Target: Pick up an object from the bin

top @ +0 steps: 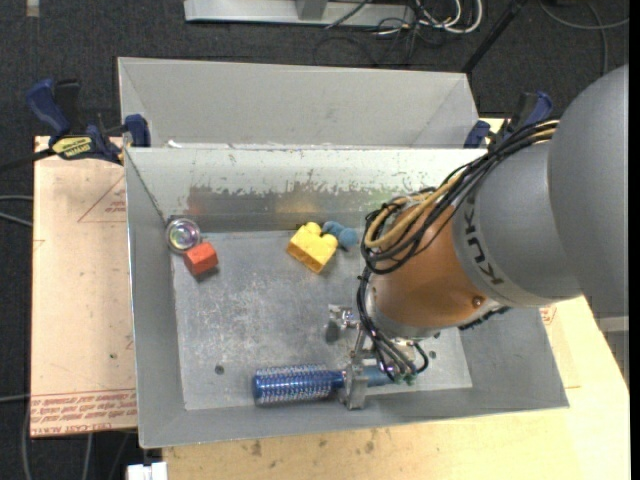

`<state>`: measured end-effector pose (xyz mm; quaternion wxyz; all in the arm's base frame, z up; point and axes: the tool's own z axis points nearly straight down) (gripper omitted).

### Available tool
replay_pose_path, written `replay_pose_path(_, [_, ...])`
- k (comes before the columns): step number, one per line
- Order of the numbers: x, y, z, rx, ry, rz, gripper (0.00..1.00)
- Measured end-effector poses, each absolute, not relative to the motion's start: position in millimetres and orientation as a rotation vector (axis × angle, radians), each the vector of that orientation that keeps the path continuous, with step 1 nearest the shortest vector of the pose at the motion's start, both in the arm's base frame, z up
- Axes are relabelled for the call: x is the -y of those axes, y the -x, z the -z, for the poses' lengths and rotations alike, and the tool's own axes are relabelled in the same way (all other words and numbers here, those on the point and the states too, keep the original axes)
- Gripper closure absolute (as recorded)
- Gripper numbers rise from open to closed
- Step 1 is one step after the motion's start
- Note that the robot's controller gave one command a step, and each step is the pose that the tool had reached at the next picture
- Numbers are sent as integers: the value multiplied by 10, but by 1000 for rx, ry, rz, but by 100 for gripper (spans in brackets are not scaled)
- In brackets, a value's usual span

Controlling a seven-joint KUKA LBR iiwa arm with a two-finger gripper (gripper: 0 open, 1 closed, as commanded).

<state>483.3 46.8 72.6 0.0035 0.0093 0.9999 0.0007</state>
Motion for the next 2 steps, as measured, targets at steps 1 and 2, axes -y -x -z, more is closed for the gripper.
replay_pose_path(1, [-466, -4817, -740, -3140, -29, -1, 100])
replay_pose_path(2, [-162, -5143, -2683, -3089, 516, 2, 100])
